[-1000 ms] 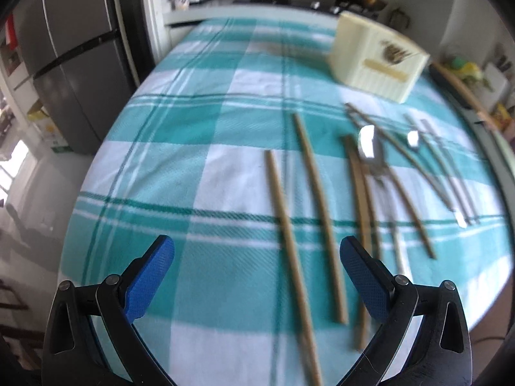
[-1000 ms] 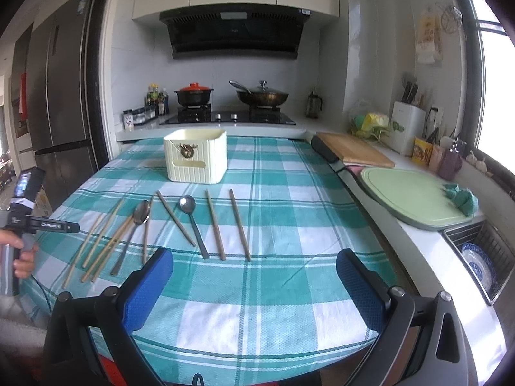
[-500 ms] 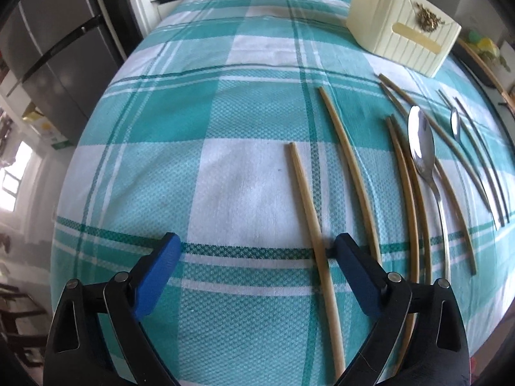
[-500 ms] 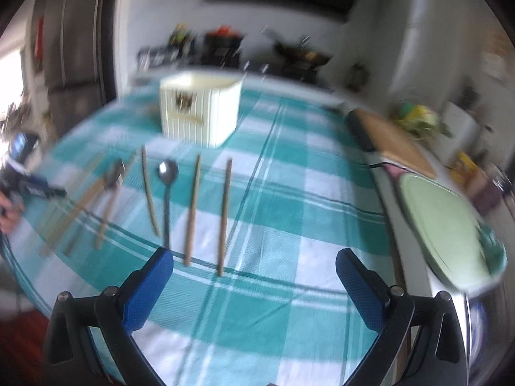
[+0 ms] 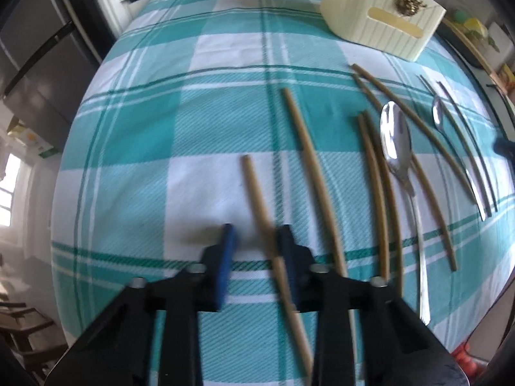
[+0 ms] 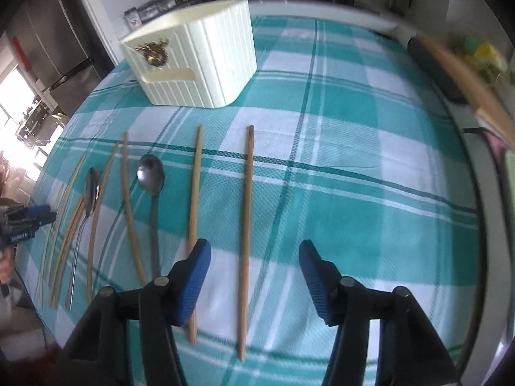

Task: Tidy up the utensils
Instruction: 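Close the left tool on a bamboo chopstick while the right tool grasps another chopstick, then lift both chopsticks into the cream caddy and open both tools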

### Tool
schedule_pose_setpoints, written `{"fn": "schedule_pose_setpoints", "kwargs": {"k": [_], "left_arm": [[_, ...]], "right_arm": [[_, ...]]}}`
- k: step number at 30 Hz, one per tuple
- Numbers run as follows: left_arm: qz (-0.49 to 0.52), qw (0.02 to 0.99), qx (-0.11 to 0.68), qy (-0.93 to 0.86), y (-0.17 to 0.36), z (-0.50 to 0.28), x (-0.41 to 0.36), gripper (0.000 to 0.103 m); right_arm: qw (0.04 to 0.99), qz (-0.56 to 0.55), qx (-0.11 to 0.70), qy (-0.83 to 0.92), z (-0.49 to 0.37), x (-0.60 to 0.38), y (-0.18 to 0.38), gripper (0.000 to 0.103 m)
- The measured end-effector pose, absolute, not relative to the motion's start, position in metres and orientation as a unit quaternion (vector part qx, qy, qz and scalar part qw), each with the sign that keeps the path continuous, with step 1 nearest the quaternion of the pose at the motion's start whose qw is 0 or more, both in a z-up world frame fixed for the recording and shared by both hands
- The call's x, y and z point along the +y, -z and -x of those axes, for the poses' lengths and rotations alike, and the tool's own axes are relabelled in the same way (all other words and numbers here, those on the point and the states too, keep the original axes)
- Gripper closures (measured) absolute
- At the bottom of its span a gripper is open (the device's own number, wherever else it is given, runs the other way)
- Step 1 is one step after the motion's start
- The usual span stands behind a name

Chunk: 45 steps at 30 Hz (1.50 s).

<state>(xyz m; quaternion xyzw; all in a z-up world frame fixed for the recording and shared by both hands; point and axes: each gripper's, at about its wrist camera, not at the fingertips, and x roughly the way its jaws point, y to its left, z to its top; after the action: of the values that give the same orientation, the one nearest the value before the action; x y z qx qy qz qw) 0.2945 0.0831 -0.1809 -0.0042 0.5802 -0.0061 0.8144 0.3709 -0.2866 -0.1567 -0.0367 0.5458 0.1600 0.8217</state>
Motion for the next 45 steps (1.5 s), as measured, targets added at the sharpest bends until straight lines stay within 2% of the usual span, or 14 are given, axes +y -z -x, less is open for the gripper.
{"fn": "schedule_pose_setpoints", "kwargs": {"k": [1, 2, 12, 14, 15, 16, 17, 18, 24, 32, 38, 45], "left_arm": [[0.004, 0.815, 0.579, 0.008, 0.181, -0.295, 0.082, 0.092], [0.006, 0.815, 0.579, 0.012, 0.181, -0.298, 0.082, 0.094], [0.031, 0.821, 0.569, 0.044, 0.183, -0.332, 0.089, 0.098], [0.023, 0.822, 0.567, 0.053, 0.183, -0.345, 0.089, 0.098], [0.022, 0.823, 0.565, 0.055, 0.183, -0.349, 0.088, 0.098], [0.020, 0.825, 0.562, 0.057, 0.183, -0.355, 0.088, 0.098], [0.018, 0.826, 0.560, 0.058, 0.183, -0.359, 0.087, 0.098], [0.016, 0.828, 0.558, 0.058, 0.182, -0.364, 0.086, 0.099], [0.049, 0.861, 0.499, 0.079, 0.140, -0.363, 0.088, 0.099], [0.070, 0.905, 0.406, 0.105, 0.059, -0.315, 0.092, 0.099], [0.074, 0.925, 0.355, 0.117, 0.016, -0.283, 0.096, 0.099], [0.085, 0.934, 0.319, 0.133, -0.041, -0.302, 0.091, 0.099]], "right_arm": [[0.818, 0.039, 0.550, -0.162, -0.378, -0.282, 0.161, 0.048], [0.815, 0.044, 0.554, -0.163, -0.384, -0.278, 0.164, 0.048], [0.807, 0.072, 0.567, -0.148, -0.452, -0.251, 0.184, 0.051], [0.810, 0.069, 0.565, -0.141, -0.464, -0.248, 0.184, 0.059], [0.812, 0.067, 0.563, -0.137, -0.469, -0.247, 0.183, 0.070], [0.813, 0.064, 0.563, -0.133, -0.474, -0.246, 0.183, 0.085], [0.814, 0.063, 0.563, -0.127, -0.479, -0.246, 0.183, 0.093], [0.814, 0.058, 0.564, -0.127, -0.483, -0.247, 0.182, 0.097], [0.846, 0.009, 0.516, -0.137, -0.470, -0.266, 0.138, 0.097], [0.889, -0.002, 0.427, -0.167, -0.404, -0.282, 0.039, 0.097], [0.912, -0.002, 0.368, -0.179, -0.362, -0.282, -0.011, 0.097], [0.942, 0.021, 0.287, -0.174, -0.363, -0.258, -0.073, 0.097]]}}
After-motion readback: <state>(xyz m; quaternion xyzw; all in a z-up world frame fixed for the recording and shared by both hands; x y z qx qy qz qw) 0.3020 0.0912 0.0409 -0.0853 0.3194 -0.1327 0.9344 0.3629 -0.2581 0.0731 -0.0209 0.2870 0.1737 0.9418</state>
